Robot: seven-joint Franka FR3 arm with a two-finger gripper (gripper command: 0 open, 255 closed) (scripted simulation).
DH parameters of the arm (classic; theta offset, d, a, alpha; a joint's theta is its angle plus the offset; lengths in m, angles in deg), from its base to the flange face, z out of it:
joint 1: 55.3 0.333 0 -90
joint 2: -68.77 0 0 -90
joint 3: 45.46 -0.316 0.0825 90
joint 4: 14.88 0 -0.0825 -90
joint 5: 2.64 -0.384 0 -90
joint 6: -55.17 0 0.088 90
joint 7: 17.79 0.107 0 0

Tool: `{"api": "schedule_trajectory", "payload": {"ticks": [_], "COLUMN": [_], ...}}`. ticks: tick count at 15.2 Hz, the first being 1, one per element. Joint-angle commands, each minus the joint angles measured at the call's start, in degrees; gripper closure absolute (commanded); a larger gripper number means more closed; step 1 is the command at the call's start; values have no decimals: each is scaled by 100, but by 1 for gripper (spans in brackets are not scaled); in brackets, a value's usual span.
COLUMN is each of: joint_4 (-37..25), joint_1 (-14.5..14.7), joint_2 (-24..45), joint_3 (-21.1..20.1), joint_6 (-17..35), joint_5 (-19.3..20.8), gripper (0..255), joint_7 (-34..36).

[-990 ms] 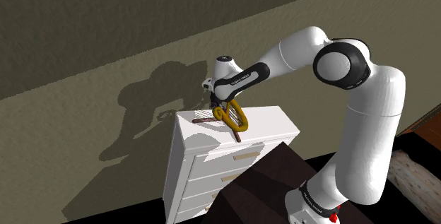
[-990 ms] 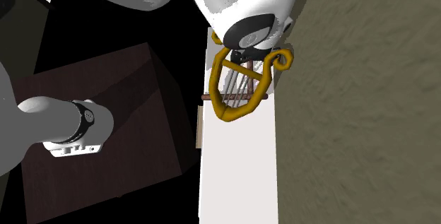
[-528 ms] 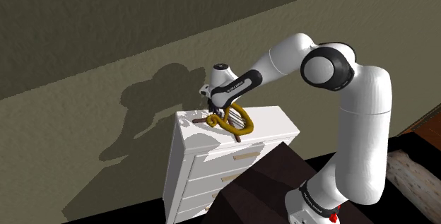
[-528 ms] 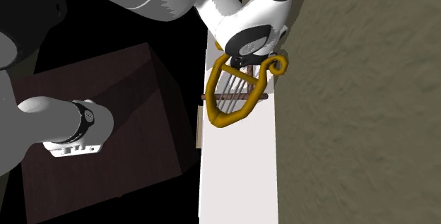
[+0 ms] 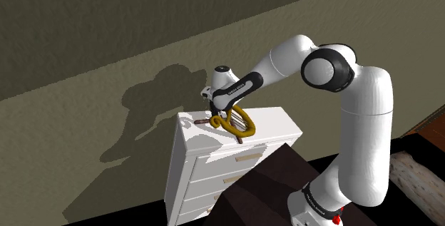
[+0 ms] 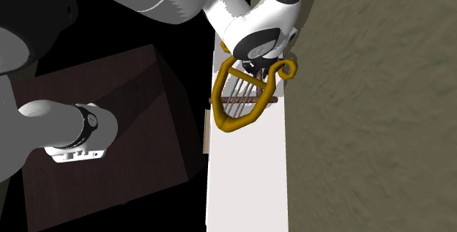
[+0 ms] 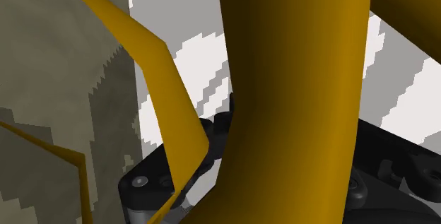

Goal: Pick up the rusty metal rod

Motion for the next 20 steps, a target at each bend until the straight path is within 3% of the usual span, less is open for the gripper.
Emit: {"api": "schedule_trajectory", "payload": {"ticks": [1,20], "joint_4": [-3,134], "joint_1": [0,-12], "joint_2": [37,-943], "joint_3": [1,-23], "joint_6": [17,-820], "joint_5": [0,-53], "gripper": [255,255], "joint_7": [5,-144]}}
